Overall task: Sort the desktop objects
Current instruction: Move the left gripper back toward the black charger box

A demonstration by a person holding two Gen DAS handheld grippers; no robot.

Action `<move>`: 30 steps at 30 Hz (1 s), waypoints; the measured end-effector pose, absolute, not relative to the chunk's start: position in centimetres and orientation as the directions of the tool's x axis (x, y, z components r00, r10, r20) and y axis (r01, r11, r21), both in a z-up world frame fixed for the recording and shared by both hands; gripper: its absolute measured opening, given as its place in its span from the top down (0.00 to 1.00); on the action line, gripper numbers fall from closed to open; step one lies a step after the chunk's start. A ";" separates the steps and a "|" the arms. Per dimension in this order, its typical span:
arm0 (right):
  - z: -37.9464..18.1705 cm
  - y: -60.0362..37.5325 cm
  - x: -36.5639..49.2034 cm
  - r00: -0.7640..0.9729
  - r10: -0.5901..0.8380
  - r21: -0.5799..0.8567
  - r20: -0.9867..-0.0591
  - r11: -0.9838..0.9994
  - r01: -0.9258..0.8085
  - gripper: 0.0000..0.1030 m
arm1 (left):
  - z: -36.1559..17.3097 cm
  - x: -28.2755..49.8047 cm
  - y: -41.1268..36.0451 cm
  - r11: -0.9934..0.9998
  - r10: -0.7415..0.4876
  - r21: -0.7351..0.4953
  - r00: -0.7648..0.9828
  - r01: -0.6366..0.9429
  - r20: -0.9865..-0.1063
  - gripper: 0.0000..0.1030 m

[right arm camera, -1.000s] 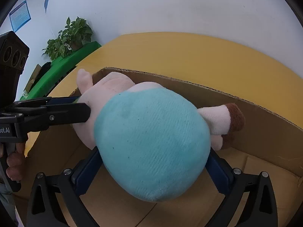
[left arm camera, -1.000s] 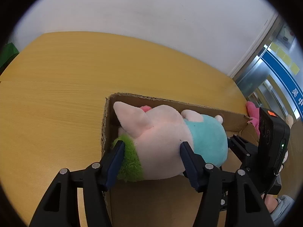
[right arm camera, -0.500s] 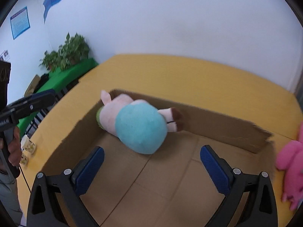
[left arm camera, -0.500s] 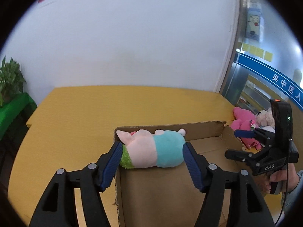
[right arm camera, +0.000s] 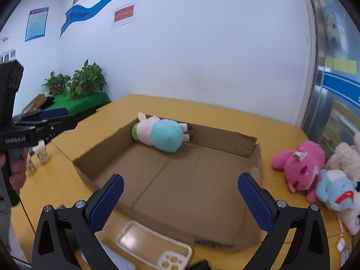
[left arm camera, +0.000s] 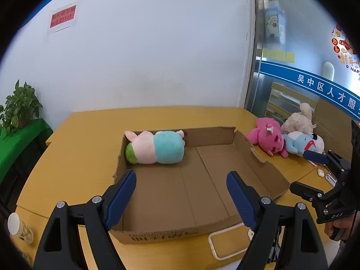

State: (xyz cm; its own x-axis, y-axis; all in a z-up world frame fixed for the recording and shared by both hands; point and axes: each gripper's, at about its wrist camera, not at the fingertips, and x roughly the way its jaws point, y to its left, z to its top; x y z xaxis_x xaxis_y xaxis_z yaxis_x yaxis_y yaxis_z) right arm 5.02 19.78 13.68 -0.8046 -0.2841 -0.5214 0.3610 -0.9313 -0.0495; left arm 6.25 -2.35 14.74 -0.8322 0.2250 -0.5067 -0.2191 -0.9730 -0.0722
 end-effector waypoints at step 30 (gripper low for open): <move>5.3 20.9 13.2 -0.732 -0.280 0.080 -0.621 -0.952 0.295 0.00 | 7.4 13.0 -2.1 -0.964 0.264 -0.137 -0.781 -0.227 -0.566 0.34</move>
State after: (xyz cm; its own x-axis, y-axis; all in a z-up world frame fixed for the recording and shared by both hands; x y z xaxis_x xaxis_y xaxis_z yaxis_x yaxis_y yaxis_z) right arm 13.21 20.86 5.26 -0.7323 -0.2796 -0.6209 0.2955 -0.9520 0.0802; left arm 13.00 -2.10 7.39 -0.7808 0.2637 -0.5664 -0.2266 -0.9644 -0.1367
